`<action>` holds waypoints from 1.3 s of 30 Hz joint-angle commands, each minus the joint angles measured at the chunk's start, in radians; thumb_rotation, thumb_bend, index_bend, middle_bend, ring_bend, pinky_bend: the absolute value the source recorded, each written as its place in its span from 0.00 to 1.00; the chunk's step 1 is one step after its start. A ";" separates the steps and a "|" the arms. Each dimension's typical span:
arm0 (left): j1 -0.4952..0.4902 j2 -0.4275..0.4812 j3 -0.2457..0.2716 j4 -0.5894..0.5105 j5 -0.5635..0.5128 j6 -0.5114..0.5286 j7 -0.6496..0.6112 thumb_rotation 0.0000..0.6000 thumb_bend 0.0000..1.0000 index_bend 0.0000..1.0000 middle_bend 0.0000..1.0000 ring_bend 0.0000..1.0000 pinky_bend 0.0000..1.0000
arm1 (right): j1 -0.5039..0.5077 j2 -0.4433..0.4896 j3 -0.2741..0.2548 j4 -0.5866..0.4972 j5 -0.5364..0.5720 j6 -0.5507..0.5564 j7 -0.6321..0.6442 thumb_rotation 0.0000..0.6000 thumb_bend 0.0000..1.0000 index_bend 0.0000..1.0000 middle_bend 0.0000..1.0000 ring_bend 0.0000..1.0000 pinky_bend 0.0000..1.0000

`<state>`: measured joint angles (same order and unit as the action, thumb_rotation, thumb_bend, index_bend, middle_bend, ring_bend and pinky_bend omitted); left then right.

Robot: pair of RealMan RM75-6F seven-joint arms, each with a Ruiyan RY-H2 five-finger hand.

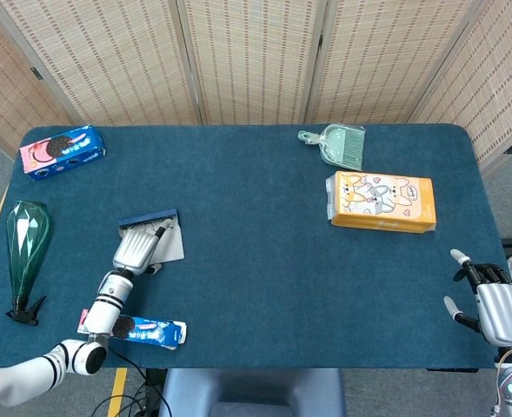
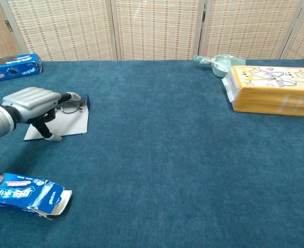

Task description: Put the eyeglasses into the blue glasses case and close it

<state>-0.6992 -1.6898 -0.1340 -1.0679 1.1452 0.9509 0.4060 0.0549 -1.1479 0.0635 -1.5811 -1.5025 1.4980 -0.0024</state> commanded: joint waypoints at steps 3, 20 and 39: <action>0.002 -0.010 -0.002 0.020 -0.001 -0.006 -0.006 1.00 0.22 0.11 1.00 0.97 1.00 | -0.002 0.000 -0.001 -0.001 -0.001 0.002 -0.001 1.00 0.30 0.12 0.44 0.32 0.22; 0.004 -0.023 -0.018 0.045 0.003 -0.003 -0.014 1.00 0.22 0.11 1.00 0.97 1.00 | -0.009 0.002 -0.004 -0.002 -0.003 0.010 0.000 1.00 0.30 0.12 0.44 0.32 0.22; -0.005 -0.001 -0.074 0.052 -0.014 0.016 -0.052 1.00 0.22 0.18 1.00 0.97 1.00 | -0.010 0.002 -0.003 -0.005 -0.001 0.010 -0.003 1.00 0.30 0.12 0.44 0.32 0.22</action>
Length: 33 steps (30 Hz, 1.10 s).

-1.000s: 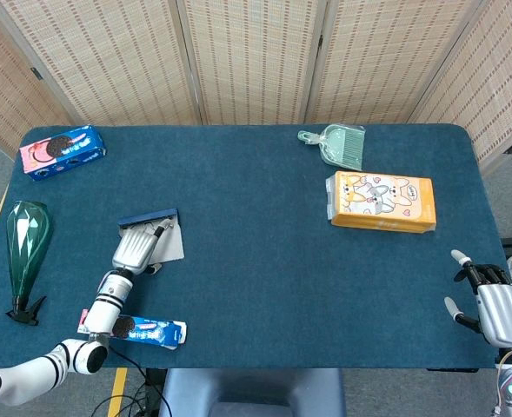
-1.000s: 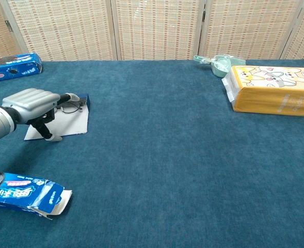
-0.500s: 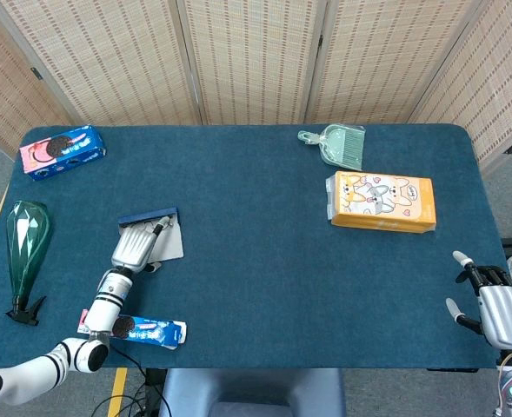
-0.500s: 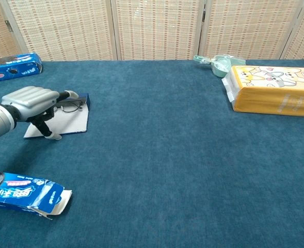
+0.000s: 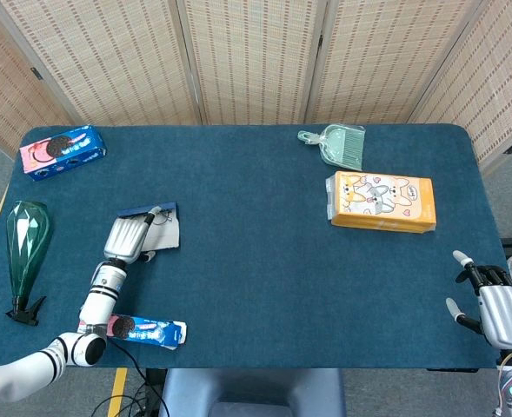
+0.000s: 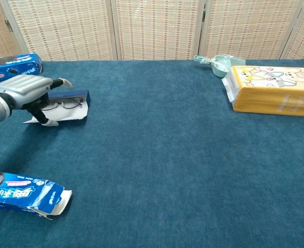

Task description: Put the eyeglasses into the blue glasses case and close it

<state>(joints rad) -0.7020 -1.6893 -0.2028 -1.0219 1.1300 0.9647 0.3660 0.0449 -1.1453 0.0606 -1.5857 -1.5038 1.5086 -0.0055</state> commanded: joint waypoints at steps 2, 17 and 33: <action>-0.003 -0.004 -0.006 0.012 0.010 0.006 -0.029 1.00 0.22 0.25 1.00 0.97 1.00 | 0.000 0.000 0.000 0.000 0.002 -0.001 0.001 1.00 0.30 0.12 0.44 0.32 0.22; -0.020 -0.066 -0.015 0.134 0.037 0.007 -0.101 1.00 0.37 0.53 1.00 0.98 1.00 | 0.006 -0.004 0.003 0.006 0.006 -0.013 0.003 1.00 0.30 0.12 0.44 0.32 0.23; 0.011 -0.030 0.003 0.080 0.071 0.028 -0.147 1.00 0.50 0.69 1.00 0.98 1.00 | 0.012 -0.008 0.004 0.010 0.006 -0.019 0.005 1.00 0.30 0.12 0.44 0.32 0.23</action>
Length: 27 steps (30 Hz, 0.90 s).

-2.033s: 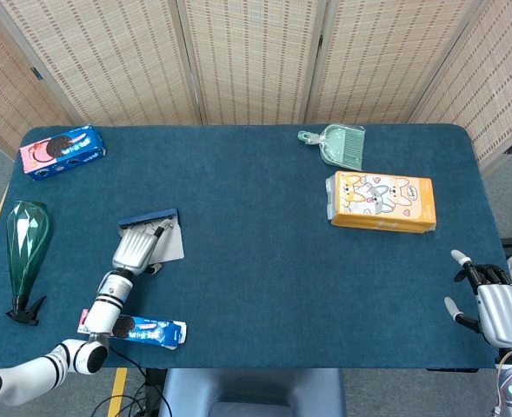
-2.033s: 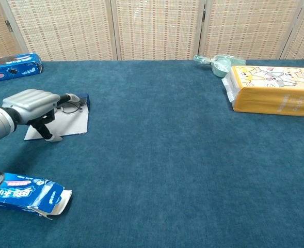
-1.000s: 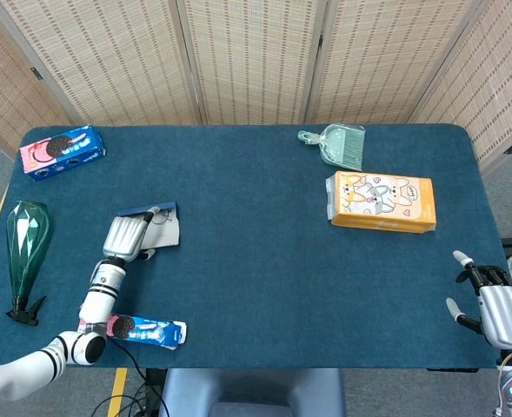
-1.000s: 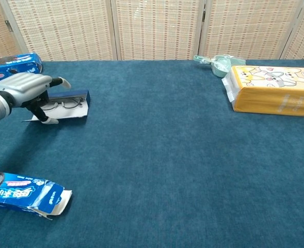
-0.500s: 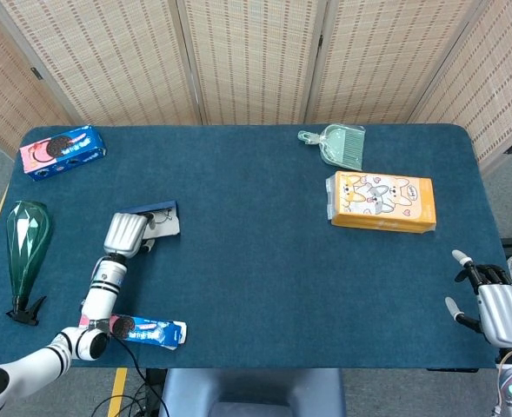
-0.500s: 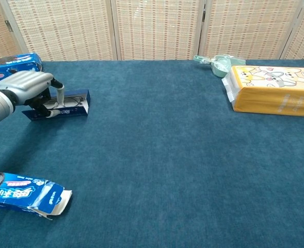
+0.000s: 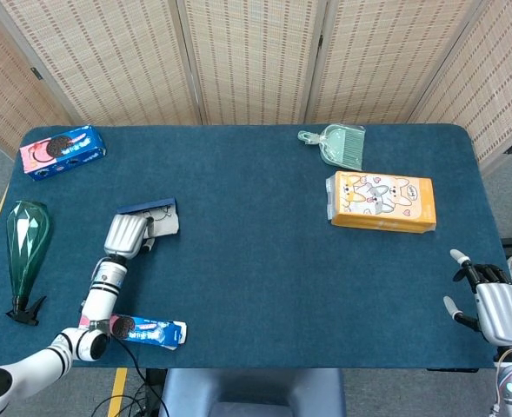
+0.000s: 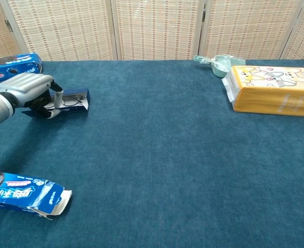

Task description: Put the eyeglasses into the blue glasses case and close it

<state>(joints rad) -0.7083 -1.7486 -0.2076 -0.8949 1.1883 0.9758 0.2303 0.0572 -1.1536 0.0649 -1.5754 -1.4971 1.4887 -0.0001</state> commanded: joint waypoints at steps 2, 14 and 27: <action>0.030 0.055 0.016 -0.088 0.022 0.028 -0.016 1.00 0.50 0.69 1.00 0.98 1.00 | -0.001 0.001 0.000 -0.002 -0.002 0.003 -0.001 1.00 0.30 0.12 0.44 0.32 0.23; 0.081 0.342 0.056 -0.519 -0.025 -0.001 0.116 1.00 0.50 0.66 1.00 0.98 1.00 | 0.011 -0.004 0.000 -0.010 -0.028 0.007 -0.003 1.00 0.30 0.12 0.44 0.32 0.23; 0.009 0.359 0.048 -0.496 -0.166 -0.103 0.216 1.00 0.50 0.67 1.00 0.98 1.00 | 0.008 -0.003 -0.002 -0.003 -0.026 0.012 0.008 1.00 0.30 0.12 0.44 0.32 0.23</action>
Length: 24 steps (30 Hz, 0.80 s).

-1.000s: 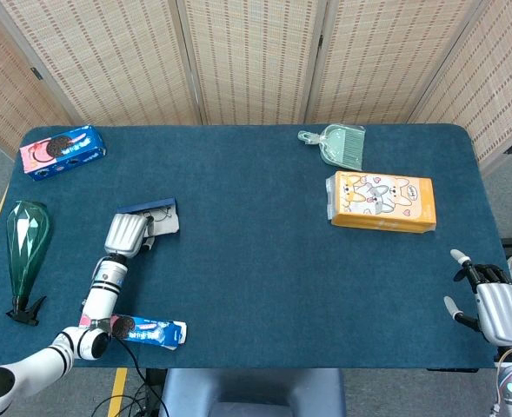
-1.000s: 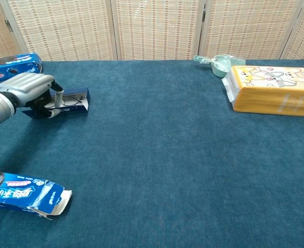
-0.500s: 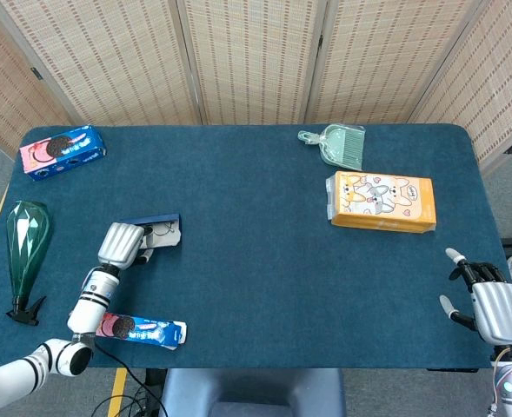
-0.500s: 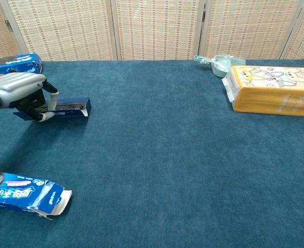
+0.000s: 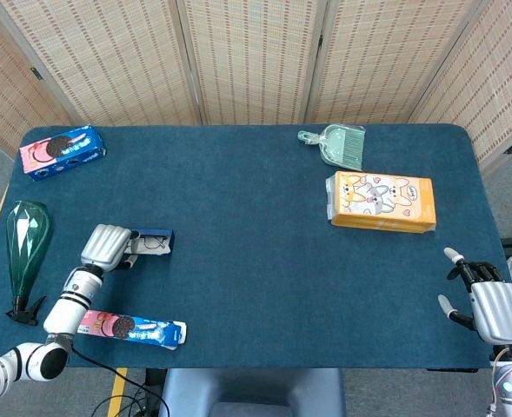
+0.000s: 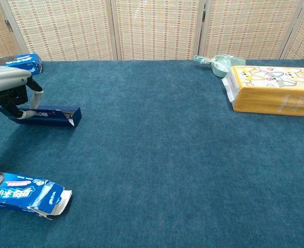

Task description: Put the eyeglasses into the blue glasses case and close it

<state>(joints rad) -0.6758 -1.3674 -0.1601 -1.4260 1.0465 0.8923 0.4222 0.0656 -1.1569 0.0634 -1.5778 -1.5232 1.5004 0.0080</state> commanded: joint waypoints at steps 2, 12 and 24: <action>-0.037 -0.038 -0.003 0.061 -0.038 -0.025 0.036 1.00 0.50 0.67 1.00 0.98 1.00 | -0.002 0.001 -0.001 -0.001 0.001 0.002 -0.001 1.00 0.30 0.12 0.44 0.32 0.23; -0.095 -0.095 -0.026 0.188 -0.126 -0.058 0.076 1.00 0.50 0.65 1.00 0.97 1.00 | -0.011 0.004 -0.003 -0.007 0.008 0.010 -0.004 1.00 0.30 0.12 0.44 0.32 0.23; -0.168 -0.144 -0.041 0.315 -0.216 -0.109 0.133 1.00 0.50 0.63 1.00 0.96 1.00 | -0.014 0.003 -0.003 -0.010 0.012 0.010 -0.012 1.00 0.30 0.12 0.44 0.32 0.23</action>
<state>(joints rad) -0.8343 -1.5035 -0.1984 -1.1247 0.8411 0.7910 0.5471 0.0520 -1.1535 0.0606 -1.5881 -1.5111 1.5102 -0.0046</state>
